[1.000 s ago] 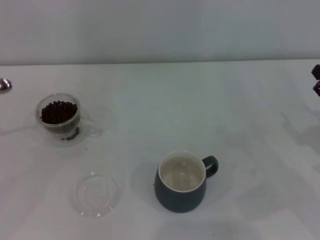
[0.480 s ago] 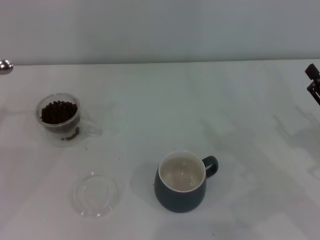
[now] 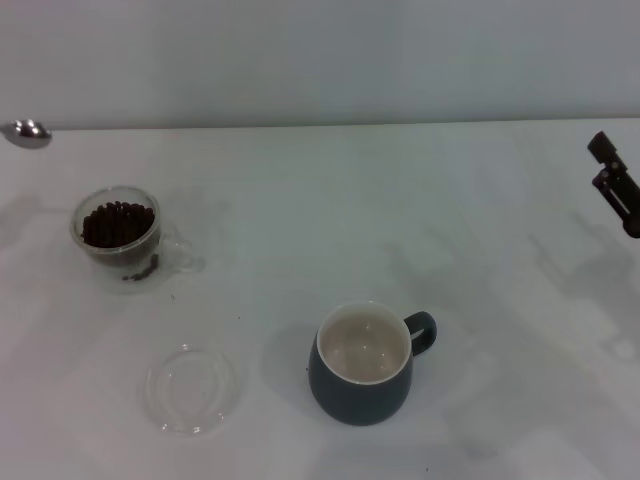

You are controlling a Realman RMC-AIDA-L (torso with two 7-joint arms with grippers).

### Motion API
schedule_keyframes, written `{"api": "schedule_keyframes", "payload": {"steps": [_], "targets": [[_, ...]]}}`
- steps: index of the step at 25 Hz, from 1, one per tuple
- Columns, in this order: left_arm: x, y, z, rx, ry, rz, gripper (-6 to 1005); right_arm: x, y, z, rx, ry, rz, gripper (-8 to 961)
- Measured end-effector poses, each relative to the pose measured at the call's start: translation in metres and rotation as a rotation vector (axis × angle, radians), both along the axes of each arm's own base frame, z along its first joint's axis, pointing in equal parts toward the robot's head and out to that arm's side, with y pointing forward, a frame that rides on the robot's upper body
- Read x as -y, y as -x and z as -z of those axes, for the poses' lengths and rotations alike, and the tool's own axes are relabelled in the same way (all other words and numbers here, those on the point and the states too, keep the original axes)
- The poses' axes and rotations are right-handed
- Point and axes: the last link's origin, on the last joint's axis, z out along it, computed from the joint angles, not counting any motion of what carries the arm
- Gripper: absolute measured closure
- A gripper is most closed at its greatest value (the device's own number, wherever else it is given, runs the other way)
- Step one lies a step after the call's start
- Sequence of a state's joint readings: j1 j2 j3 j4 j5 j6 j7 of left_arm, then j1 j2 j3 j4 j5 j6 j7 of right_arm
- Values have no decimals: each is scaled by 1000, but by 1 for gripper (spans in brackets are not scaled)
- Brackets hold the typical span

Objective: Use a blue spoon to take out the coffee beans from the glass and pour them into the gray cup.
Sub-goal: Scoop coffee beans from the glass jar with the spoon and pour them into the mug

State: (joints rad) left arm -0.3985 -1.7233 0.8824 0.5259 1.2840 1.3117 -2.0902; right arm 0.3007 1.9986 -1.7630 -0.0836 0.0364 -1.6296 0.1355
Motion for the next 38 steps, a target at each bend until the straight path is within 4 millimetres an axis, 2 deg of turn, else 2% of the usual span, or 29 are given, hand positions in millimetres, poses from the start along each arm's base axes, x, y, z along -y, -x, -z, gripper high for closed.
{"api": "schedule_keyframes", "payload": {"steps": [13,21,30,38], "targets": [[-36,-12,10,-237,102,-56,866,-1,16,12,19,51,-84,252],[-55,-26,28,-345,170,-52,865,-4,21,15,22,64,-104,252],[-66,-40,52,-429,223,-21,867,-7,21,16,29,71,-100,254],[-69,-41,68,-479,246,-25,866,-14,22,17,39,77,-91,254]]}}
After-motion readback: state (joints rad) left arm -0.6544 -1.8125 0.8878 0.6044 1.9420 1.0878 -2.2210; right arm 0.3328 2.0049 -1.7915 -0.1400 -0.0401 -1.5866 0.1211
